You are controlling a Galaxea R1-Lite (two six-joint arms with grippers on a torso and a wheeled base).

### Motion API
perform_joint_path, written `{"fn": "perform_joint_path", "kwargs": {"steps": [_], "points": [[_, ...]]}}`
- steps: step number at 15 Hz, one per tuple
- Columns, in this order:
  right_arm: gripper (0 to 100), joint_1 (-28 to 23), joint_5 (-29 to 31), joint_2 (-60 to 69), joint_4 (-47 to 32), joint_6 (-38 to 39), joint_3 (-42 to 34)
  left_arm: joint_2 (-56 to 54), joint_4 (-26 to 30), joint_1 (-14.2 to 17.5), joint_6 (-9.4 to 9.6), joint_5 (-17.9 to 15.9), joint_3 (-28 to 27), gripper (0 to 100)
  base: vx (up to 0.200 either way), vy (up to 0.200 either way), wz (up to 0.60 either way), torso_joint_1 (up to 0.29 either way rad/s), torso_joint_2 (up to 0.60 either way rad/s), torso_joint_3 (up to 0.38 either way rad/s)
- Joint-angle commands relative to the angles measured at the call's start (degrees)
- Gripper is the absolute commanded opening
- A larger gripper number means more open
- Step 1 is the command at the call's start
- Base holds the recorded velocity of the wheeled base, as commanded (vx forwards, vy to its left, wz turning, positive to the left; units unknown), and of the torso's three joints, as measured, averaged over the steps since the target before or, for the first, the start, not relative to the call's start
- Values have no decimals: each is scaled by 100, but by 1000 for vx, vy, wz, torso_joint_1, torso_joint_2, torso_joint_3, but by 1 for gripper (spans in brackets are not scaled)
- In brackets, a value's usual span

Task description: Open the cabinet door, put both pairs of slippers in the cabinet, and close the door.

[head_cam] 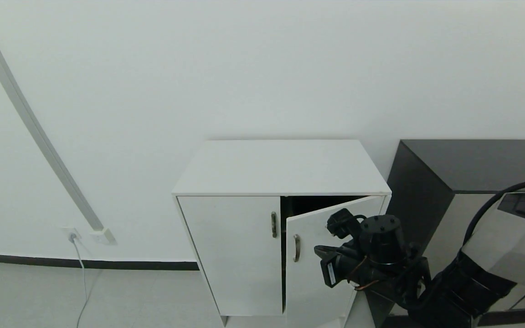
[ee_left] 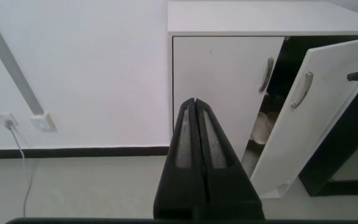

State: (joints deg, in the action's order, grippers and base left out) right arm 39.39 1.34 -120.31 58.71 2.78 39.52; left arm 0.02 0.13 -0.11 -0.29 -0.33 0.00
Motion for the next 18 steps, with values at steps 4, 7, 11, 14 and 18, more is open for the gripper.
{"fn": "perform_joint_path", "kwargs": {"steps": [4,7,11,14,18], "points": [[0,-133,-2,-177,-26,3,451,6,-5,2,-6,-2,-9,0,0,0,0,0,0,0],[0,-221,7,-265,-88,3,697,-2,-5,2,-6,-2,-9,0,0,0,0,0,0,0],[0,-318,7,-467,-114,3,943,-2,-5,2,-6,-2,0,0,0,0,0,0,0,0],[0,-379,7,-634,-114,3,1145,6,-5,2,-15,-2,-9,0,0,0,0,0,0,0],[0,-485,7,-740,-281,3,1409,6,-5,2,3,-2,-9,0,0,0,0,0,0,0]]}}
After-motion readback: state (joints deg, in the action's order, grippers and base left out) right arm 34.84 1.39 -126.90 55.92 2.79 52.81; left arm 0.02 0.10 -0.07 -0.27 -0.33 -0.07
